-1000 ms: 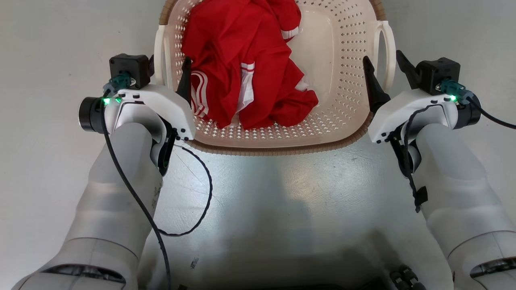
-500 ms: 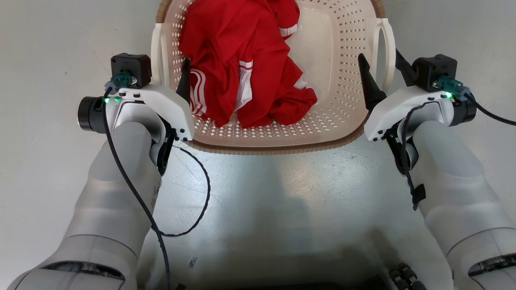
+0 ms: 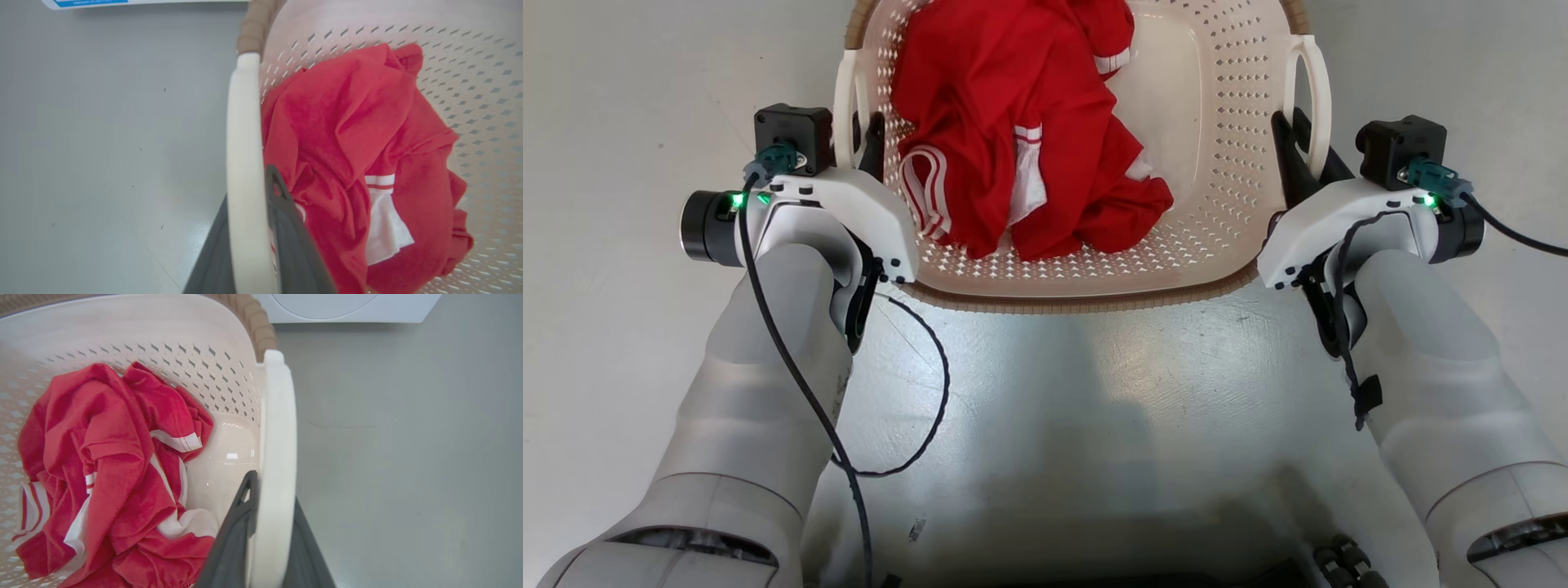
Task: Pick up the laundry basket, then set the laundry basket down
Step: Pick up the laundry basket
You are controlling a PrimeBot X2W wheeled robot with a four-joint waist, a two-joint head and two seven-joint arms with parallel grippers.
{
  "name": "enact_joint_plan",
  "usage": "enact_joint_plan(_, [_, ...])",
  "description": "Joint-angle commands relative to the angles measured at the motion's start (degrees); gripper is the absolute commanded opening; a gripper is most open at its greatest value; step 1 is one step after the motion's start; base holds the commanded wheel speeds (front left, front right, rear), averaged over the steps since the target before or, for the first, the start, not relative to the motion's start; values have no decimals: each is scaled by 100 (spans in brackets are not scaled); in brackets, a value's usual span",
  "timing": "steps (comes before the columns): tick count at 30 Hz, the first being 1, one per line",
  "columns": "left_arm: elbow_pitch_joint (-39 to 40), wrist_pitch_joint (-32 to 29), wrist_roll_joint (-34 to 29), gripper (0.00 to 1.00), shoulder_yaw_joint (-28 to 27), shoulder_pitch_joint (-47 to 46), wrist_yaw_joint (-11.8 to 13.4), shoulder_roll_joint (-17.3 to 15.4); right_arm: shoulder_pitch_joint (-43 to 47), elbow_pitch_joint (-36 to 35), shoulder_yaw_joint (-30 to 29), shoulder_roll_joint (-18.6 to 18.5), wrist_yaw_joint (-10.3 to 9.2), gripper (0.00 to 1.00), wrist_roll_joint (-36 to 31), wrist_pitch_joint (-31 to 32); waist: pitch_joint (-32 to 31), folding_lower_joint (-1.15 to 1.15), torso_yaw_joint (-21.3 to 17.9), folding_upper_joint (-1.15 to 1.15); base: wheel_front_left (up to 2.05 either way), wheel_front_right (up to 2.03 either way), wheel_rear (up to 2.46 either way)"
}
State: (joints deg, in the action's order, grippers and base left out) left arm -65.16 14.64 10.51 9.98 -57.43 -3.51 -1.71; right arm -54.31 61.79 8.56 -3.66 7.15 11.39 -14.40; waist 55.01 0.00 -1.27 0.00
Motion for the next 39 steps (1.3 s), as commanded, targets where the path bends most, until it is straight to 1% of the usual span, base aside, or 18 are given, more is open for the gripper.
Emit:
enact_joint_plan(1, [77, 36, -37, 0, -52, 49, 4, -147, 175, 2, 134, 79, 34, 0, 29, -60, -10, 0, 5, 0, 0, 0, 0])
enact_joint_plan(16, [-65, 36, -12, 0, 48, 135, 31, -130, 193, 333, 486, 79, 34, 0, 304, -60, -295, 0, 2, 0, 0, 0, 0])
enact_joint_plan(23, [-268, 36, 37, 0, 123, 277, 39, -123, 273, 611, 964, 79, 34, 0, 597, -60, -635, 0, -32, 0, 0, 0, 0])
enact_joint_plan(30, [-570, 36, 170, 0, 266, 539, -29, -119, 419, 808, 1469, 79, 34, 0, 974, 110, -1231, 0, -95, 0, 0, 0, 0])
enact_joint_plan(39, [-801, -218, 485, 0, 616, 1256, -116, -118, 998, 801, 2190, 79, 34, 0, 1455, 609, -2450, 0, -187, 0, 0, 0, 0])
